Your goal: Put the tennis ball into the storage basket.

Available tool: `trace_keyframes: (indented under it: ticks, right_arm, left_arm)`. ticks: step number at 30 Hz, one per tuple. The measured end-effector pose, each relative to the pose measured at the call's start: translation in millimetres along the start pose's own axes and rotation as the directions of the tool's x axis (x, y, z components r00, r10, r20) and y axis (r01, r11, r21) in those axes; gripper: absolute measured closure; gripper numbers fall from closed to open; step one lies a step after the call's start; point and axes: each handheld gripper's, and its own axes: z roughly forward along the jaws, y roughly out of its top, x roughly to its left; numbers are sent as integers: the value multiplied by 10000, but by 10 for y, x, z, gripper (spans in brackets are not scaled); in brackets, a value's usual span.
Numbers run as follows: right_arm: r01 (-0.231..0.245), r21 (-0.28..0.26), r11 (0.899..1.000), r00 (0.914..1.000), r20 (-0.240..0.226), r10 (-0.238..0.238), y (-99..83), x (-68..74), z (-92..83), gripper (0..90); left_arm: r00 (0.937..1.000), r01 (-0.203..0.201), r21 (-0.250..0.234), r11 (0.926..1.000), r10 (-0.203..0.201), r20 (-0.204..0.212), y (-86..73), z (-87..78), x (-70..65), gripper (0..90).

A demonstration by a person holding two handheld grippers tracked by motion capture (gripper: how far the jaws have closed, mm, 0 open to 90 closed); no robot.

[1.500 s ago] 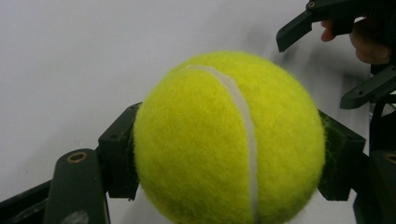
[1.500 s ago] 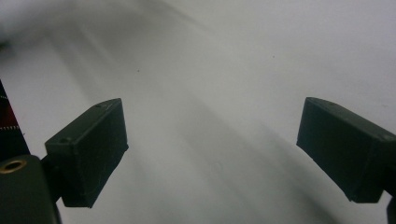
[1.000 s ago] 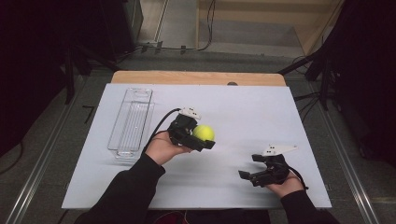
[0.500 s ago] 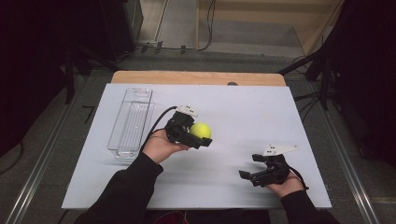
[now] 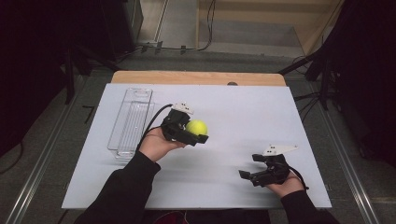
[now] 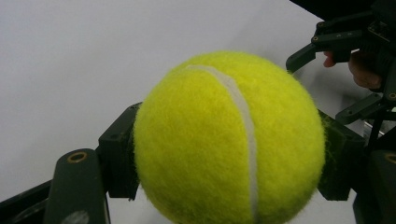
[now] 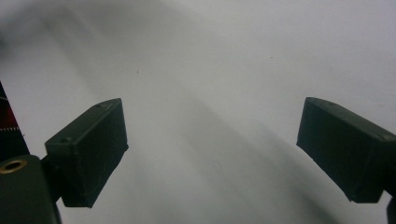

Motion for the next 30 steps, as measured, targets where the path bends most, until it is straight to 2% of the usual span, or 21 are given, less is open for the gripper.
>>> trace_keyframes:
  ticks: [14,30]
  right_arm:
    - [0,-17,10000,10000,2,0,0,0,0,68]
    - [-19,-43,10000,10000,-6,19,0,0,-2,68]
  left_arm:
    - [9991,349,-116,9993,-351,-248,-11,-123,119,261]
    - [9969,559,-144,9983,-566,-547,-38,-255,255,261]
